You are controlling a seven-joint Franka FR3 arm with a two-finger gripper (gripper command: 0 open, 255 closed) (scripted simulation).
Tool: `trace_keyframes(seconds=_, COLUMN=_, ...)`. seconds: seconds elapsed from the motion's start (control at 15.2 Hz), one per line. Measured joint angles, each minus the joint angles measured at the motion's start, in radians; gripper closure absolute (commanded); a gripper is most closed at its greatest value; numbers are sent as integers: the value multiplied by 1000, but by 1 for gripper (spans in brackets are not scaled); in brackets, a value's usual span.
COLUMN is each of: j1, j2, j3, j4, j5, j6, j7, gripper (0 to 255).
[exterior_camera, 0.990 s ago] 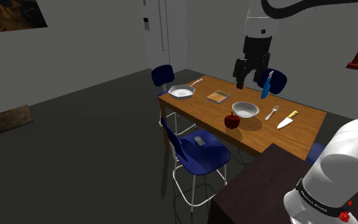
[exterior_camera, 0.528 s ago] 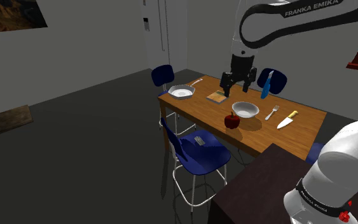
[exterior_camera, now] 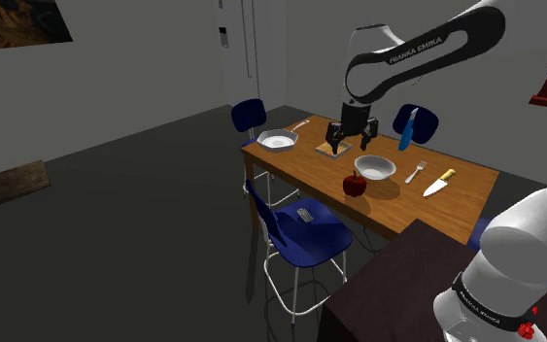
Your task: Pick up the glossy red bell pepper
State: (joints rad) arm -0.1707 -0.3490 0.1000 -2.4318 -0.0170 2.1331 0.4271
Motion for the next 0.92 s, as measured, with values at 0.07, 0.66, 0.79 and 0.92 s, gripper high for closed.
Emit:
trace_keyframes(seconds=0.07, j1=-15, j2=31, j3=-5, j4=-4, j5=-10, j6=39, j7=17, gripper=0)
trace_keyframes(seconds=0.66, j1=-103, j2=320, j3=-24, j4=83, j5=-111, j6=275, j7=244, gripper=0)
trace_keyframes(seconds=0.79, j1=-118, j2=381, j3=-38, j4=110, j5=-135, j6=316, j7=293, gripper=0)
trace_keyframes(seconds=0.92, j1=-130, j2=442, j3=-54, j4=138, j5=-159, j6=356, j7=344, gripper=0)
